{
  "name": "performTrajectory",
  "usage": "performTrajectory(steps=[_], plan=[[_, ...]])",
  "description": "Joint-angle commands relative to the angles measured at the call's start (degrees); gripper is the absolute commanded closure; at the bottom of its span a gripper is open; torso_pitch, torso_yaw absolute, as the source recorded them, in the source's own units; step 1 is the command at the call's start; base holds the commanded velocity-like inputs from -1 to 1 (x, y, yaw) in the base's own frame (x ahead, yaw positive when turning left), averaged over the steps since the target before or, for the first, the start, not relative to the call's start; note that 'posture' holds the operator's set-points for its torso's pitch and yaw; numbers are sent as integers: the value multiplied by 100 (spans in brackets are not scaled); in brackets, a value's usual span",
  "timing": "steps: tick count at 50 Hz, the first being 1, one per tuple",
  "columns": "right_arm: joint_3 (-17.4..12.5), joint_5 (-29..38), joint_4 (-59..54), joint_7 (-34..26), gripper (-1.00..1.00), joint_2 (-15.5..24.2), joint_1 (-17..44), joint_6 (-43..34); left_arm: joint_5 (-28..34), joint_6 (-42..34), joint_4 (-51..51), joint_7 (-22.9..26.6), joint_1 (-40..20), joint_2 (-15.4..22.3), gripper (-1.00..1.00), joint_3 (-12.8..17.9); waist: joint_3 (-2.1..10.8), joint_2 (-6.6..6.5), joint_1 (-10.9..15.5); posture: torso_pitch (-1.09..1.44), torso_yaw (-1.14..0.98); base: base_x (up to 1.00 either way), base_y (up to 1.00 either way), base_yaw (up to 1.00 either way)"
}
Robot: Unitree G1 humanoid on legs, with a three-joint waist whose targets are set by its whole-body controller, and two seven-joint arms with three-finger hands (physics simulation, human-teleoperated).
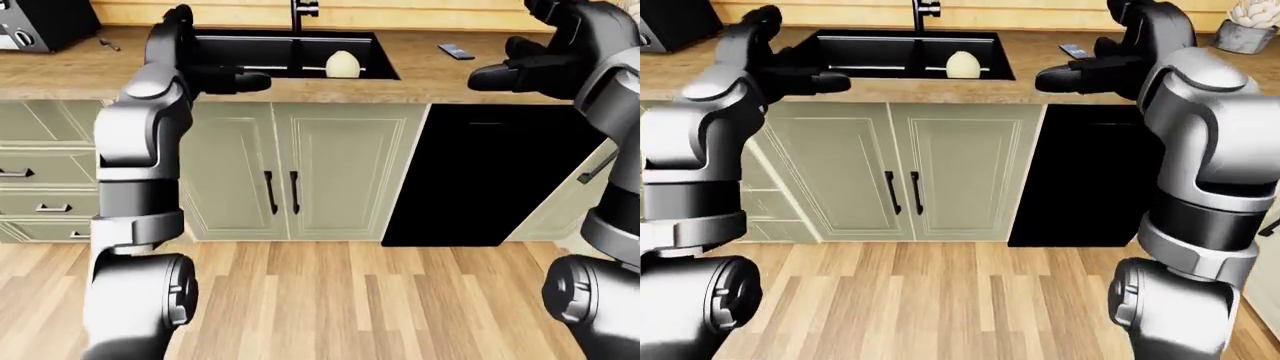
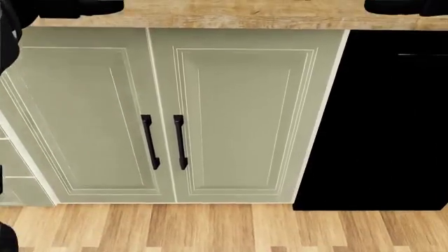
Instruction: Turn the sink spout to the right.
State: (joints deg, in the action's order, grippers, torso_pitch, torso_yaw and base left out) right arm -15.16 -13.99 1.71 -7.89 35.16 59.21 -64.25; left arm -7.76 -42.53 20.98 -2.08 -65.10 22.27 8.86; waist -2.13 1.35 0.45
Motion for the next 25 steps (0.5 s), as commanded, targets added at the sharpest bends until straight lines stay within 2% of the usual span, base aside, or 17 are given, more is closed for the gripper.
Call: performTrajectory(steps=[1,5,6,10,13,21,25], plan=[[19,66,69,-58,-100,160,320,97,117,178,23,35,-361,90,-100,28,151,8,-1,0,0,0,0,0],[151,231,-117,-210,-100,221,483,85,234,303,452,67,-673,124,-100,12,120,7,5,0,0,0,0,0],[141,260,-125,-258,-100,247,525,59,251,272,475,71,-746,137,-100,14,273,-15,-3,0,0,12,0,0],[93,339,-61,-353,-100,279,602,-53,311,142,361,76,-854,144,-100,2,-8,-53,4,0,0,29,0,0],[78,379,-36,-396,-100,294,616,-91,331,146,352,83,-838,133,-100,12,-68,-79,7,0,0,38,0,0],[61,451,17,-498,-100,323,675,-184,402,111,259,113,-810,138,-100,16,4,-85,4,0,0,38,0,0],[64,488,-15,-543,-100,319,675,-190,436,140,262,120,-765,141,-100,21,47,-132,2,0,0,38,0,0]])
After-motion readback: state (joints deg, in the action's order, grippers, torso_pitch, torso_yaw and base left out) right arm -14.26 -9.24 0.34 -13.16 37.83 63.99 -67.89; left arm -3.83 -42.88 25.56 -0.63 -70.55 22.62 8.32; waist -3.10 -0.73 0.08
